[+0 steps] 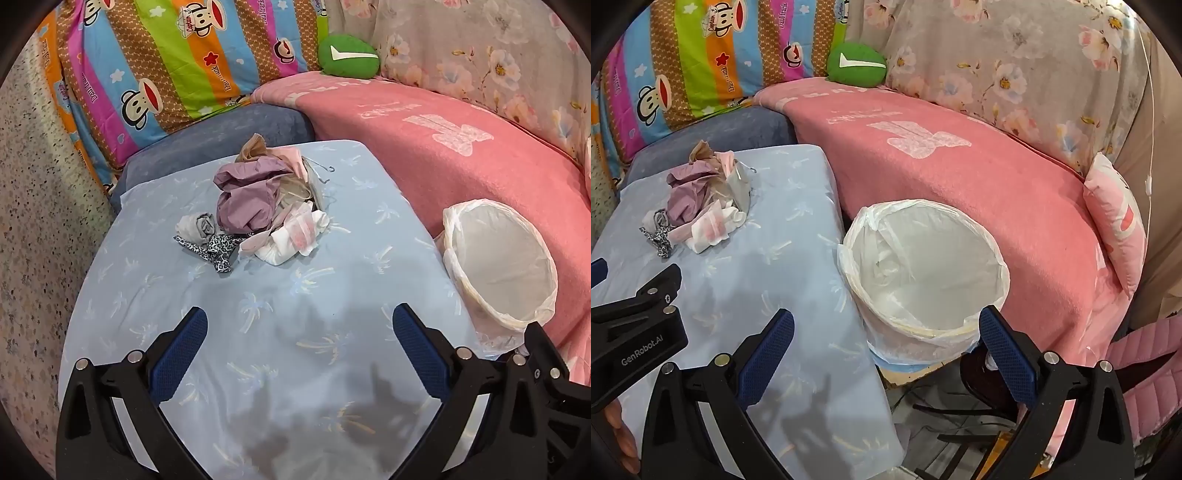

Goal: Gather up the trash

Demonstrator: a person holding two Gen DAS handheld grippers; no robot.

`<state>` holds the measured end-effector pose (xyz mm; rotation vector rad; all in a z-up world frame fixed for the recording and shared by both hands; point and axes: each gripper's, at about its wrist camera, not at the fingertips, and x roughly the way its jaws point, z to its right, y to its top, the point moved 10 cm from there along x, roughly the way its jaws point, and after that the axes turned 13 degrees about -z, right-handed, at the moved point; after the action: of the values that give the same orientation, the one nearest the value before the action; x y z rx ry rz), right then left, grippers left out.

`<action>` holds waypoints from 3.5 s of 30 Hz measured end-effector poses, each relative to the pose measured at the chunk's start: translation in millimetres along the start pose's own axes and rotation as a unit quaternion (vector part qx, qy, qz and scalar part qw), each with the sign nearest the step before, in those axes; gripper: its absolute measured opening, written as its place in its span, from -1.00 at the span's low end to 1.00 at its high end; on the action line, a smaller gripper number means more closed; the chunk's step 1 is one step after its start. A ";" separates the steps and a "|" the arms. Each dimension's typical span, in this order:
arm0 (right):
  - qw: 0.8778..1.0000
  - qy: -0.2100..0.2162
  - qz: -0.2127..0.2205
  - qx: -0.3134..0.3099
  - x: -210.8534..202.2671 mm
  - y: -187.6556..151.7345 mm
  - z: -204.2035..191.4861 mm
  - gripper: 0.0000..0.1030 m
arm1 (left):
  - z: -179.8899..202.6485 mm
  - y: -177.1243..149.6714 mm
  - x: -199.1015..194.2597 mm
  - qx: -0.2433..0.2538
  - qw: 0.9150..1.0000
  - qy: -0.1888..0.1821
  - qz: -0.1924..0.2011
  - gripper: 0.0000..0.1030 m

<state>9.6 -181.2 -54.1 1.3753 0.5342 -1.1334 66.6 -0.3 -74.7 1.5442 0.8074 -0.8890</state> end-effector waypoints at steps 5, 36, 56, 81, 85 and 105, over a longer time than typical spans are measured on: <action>1.000 -0.002 0.001 -0.001 -0.6 1.4 1.8 0.88 | -0.3 0.3 0.2 0.002 1.000 0.003 0.001 0.86; 1.000 0.002 0.001 0.005 1.8 1.7 10.3 0.88 | 10.0 7.0 -8.3 0.005 1.000 0.006 0.006 0.86; 1.000 -0.010 0.007 0.012 -6.3 1.6 21.6 0.88 | 17.3 8.6 -15.0 0.017 1.000 -0.009 0.016 0.86; 0.999 -0.014 0.018 0.022 -16.4 9.5 32.3 0.88 | 28.5 16.9 -23.0 0.026 0.999 -0.026 0.030 0.86; 1.000 -0.015 0.018 0.021 -16.2 9.7 32.1 0.88 | 29.2 17.3 -23.2 0.026 0.999 -0.027 0.030 0.86; 1.000 -0.015 0.014 0.023 -10.7 10.2 35.7 0.88 | 29.1 16.9 -21.0 0.033 0.999 -0.028 0.030 0.86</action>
<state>2.9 -213.0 -33.2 1.3989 0.4696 -1.1480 68.0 -32.1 -51.0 1.5858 0.6946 -0.9178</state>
